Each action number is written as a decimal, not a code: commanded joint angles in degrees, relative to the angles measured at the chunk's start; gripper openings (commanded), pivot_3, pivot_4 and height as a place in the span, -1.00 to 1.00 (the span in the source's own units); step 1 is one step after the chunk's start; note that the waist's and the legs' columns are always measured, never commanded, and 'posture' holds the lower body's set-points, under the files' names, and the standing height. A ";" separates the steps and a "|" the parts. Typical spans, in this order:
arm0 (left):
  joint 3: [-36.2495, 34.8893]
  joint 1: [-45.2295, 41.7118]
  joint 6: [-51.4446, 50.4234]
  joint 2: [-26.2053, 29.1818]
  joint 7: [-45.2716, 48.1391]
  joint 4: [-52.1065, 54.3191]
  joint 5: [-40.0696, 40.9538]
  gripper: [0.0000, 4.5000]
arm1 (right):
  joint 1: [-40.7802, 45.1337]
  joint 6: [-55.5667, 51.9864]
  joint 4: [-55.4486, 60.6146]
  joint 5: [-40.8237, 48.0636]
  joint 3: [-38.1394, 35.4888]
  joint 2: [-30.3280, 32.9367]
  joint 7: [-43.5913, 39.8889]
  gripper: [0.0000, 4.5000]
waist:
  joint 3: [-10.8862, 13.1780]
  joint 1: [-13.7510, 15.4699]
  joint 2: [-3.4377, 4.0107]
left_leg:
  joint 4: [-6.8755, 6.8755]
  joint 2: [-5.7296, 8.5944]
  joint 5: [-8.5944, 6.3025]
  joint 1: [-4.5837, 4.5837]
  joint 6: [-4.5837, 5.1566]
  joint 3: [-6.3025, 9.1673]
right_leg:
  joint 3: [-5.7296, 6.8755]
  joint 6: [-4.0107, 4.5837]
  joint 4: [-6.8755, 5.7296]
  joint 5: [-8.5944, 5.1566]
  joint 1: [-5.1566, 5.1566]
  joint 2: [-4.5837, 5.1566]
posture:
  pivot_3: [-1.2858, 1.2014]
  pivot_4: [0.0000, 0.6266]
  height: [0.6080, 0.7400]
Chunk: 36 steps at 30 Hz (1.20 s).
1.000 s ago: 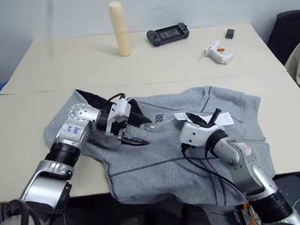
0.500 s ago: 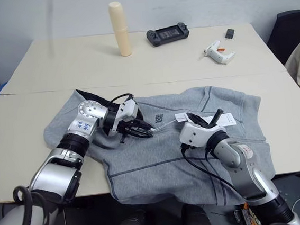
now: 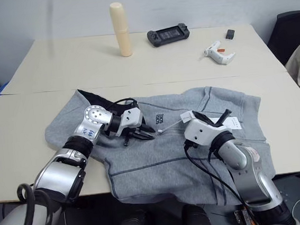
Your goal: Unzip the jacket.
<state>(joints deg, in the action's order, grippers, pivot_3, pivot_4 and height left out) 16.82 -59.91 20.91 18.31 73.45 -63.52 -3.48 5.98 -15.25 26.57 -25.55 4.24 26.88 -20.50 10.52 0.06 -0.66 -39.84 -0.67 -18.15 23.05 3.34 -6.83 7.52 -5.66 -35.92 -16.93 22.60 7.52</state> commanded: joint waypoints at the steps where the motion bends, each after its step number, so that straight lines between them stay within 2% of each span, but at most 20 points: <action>1: 2.08 2.18 -0.38 2.18 -3.42 -4.08 -5.30 -0.50 | 0.24 -4.62 4.87 2.80 -7.41 -2.77 2.65 -1.00 | -0.08 -0.01 0.03 | 0.00 0.00 0.00 -0.02 0.00 0.01 | -0.02 0.00 0.00 0.00 -0.01 0.03 | 0.03 -0.52 1.00; 4: 1.79 2.53 -0.02 2.68 -3.14 -4.01 -5.15 -0.50 | 1.26 -9.05 4.35 7.11 -17.38 -3.30 3.44 -1.00 | -0.20 0.00 0.09 | 0.00 0.00 -0.01 -0.07 0.01 0.04 | -0.08 0.01 0.01 0.00 -0.03 0.09 | 0.03 -0.52 1.00; 6: 1.60 3.06 0.23 3.17 -2.48 -3.46 -4.88 -0.50 | 2.53 -11.75 1.78 11.40 -27.15 -1.26 3.26 -1.00 | -0.23 0.00 0.14 | 0.00 0.00 -0.01 -0.06 0.02 0.04 | -0.09 0.01 0.00 0.00 -0.03 0.11 | 0.03 -0.52 1.00; 8: 1.56 3.52 0.45 3.57 -2.17 -3.11 -4.81 -0.50 | 3.07 -12.98 -0.66 14.33 -33.45 1.05 2.71 -1.00 | -0.28 -0.10 0.24 | 0.01 0.00 -0.03 -0.07 0.03 0.04 | -0.10 0.01 -0.02 0.01 -0.03 0.11 | 0.03 -0.52 1.00; 12: 1.50 4.47 1.05 4.51 -2.57 -2.70 -5.03 -0.50 | 1.81 -10.95 -10.19 18.91 -46.07 9.23 1.14 -1.00 | -0.44 -0.24 0.48 | 0.21 -0.01 -0.04 -0.27 0.03 -0.06 | -0.16 0.01 0.06 0.00 -0.11 0.11 | 0.03 -0.52 1.00; 18: 0.87 5.38 0.99 5.48 -2.65 -2.01 -4.69 -0.50 | 4.14 -8.28 -28.63 24.83 -57.77 21.63 2.22 -1.00 | -0.57 -0.57 0.69 | 0.79 0.00 -0.06 -0.93 0.07 -0.59 | -0.64 0.02 0.33 0.00 -0.23 0.13 | 0.03 -0.52 1.00; 22: 0.33 5.82 0.90 5.69 -2.64 -1.43 -4.30 -0.50 | 6.59 -9.55 -33.69 28.07 -57.44 24.43 2.65 -1.00 | -0.63 -0.73 0.79 | 0.85 -0.02 -0.05 -0.93 0.04 -0.61 | -0.78 0.03 0.34 -0.01 -0.19 0.14 | 0.03 -0.52 1.00; 27: -3.27 5.65 -4.94 4.44 0.09 2.11 0.07 -0.50 | 4.62 -15.27 -21.39 38.47 -44.98 19.72 -9.47 -1.00 | -0.66 -1.67 0.83 | 0.86 -0.08 -0.04 -0.94 0.00 -0.59 | -0.80 0.04 0.33 -0.01 -0.20 0.14 | 0.03 -0.52 1.00; 30: -5.44 6.25 -12.17 4.99 5.23 8.68 4.11 -0.50 | 3.07 -17.80 -14.41 43.59 -38.06 18.53 -15.36 -1.00 | -0.63 -1.68 0.86 | 0.87 -0.08 -0.04 -0.83 -0.02 -0.60 | -0.81 0.05 0.28 -0.02 -0.04 0.11 | 0.03 -0.52 1.00; 31: -6.25 6.77 -15.39 5.69 7.42 11.91 5.90 -0.51 | 2.66 -17.98 -13.86 44.09 -36.32 18.95 -16.81 -0.92 | -0.61 -1.63 0.90 | 0.87 -0.08 -0.03 -0.75 -0.03 -0.58 | -0.78 0.05 0.27 -0.02 0.00 0.09 | 0.03 -0.52 1.00; 33: -7.75 8.11 -22.64 7.97 11.26 19.58 9.61 -0.33 | 1.69 -18.77 -13.64 45.38 -34.32 20.58 -19.94 -0.76 | -0.56 -1.42 0.85 | 0.86 -0.07 -0.02 -0.61 -0.04 -0.59 | -0.75 0.05 0.11 -0.02 0.09 0.06 | 0.03 -0.52 1.00; 36: -9.57 10.80 -33.02 13.09 15.14 32.50 14.51 0.00 | -0.49 -19.84 -13.11 47.86 -35.13 23.92 -25.14 -0.35 | -0.48 -1.10 0.76 | 0.73 -0.02 -0.07 -0.28 0.05 -0.53 | -0.62 0.05 0.29 -0.02 0.19 0.04 | 0.03 -0.52 1.00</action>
<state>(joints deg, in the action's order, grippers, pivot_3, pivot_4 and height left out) 9.45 -49.05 -6.62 29.16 85.98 -38.55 7.13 6.20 -34.57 11.49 20.60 -28.61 48.18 -42.76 10.03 -1.04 0.10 -39.15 -0.67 -18.24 22.84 3.43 -7.36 6.89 -5.63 -35.58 -16.94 22.81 7.56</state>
